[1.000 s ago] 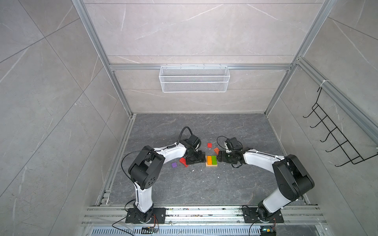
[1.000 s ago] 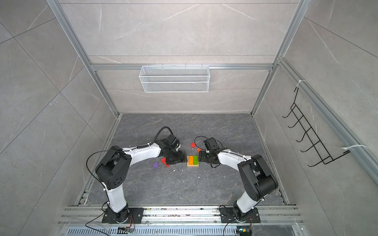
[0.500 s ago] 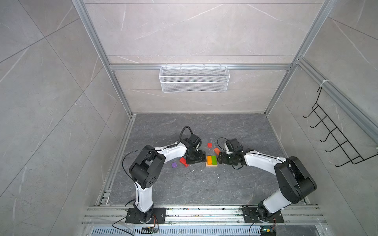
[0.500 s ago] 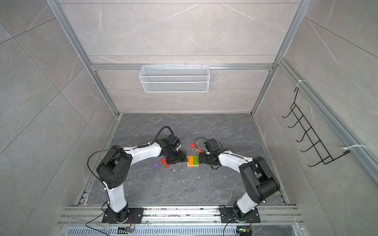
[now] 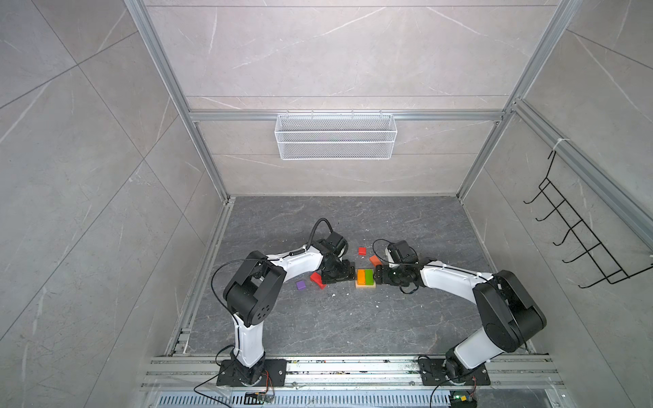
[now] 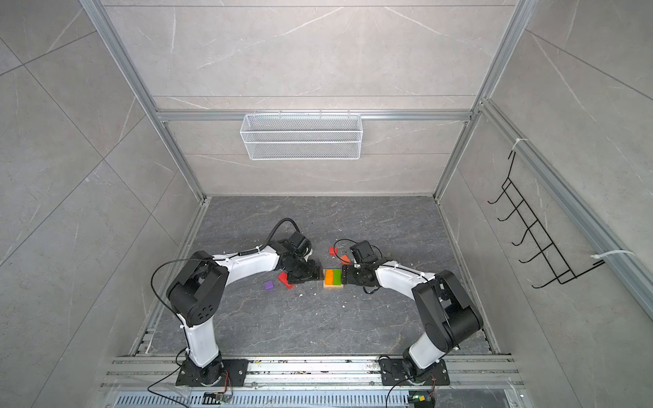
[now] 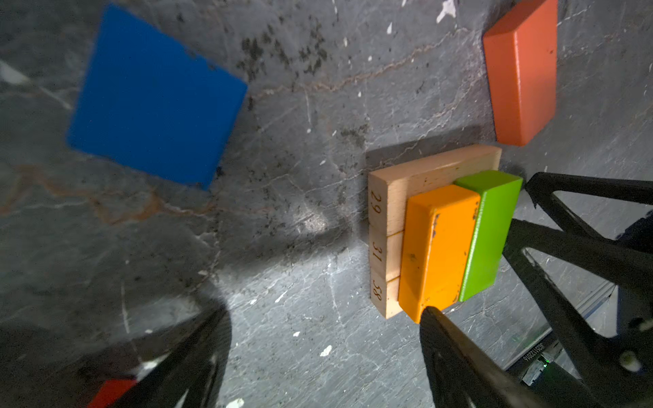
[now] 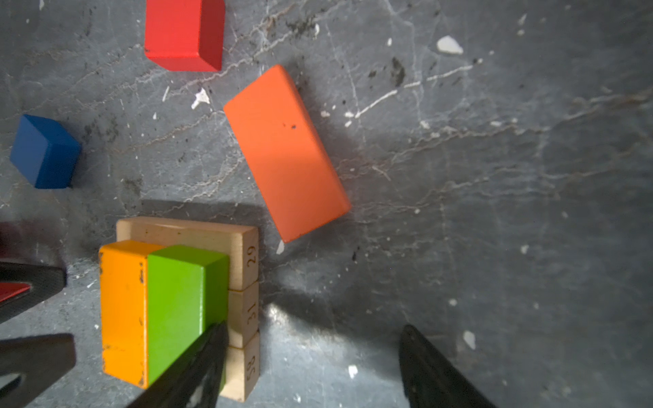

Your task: Build the wood block tower

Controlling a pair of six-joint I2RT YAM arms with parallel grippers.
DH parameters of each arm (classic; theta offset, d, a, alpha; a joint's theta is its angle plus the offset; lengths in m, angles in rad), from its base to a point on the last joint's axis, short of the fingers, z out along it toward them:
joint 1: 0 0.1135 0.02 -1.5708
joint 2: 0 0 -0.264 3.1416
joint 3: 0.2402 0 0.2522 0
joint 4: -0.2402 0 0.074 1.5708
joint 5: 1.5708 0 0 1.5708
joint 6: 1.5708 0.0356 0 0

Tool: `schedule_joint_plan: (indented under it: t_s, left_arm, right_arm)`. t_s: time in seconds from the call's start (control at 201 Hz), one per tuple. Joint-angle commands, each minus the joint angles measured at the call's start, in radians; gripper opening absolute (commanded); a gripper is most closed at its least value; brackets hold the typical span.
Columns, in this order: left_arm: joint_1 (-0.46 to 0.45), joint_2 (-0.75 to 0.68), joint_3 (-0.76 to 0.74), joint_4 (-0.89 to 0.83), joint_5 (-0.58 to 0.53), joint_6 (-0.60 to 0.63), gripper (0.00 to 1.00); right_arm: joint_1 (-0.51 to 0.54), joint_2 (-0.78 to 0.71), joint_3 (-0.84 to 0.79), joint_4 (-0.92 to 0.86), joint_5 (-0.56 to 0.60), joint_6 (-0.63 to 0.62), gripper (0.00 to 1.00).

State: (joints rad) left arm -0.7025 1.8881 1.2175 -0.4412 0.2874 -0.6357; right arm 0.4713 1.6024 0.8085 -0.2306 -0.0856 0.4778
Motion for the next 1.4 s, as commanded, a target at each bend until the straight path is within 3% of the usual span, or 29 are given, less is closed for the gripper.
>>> schedule_joint_plan:
  t_s: [0.0,0.931,1.394]
  left_arm:
    - [-0.006,0.01,0.022,-0.023,-0.011,0.016,0.86]
    - [-0.006,0.005,0.012,-0.018,-0.014,0.013,0.86]
    - [0.002,-0.061,0.096,-0.109,-0.06,0.068,0.88]
  right_arm:
    - [0.009,0.019,-0.012,-0.059,0.027,0.015,0.7]
    - [0.007,0.073,0.065,-0.034,0.057,0.051,0.69]
    - [0.006,-0.091,0.077,-0.152,0.119,0.005,0.71]
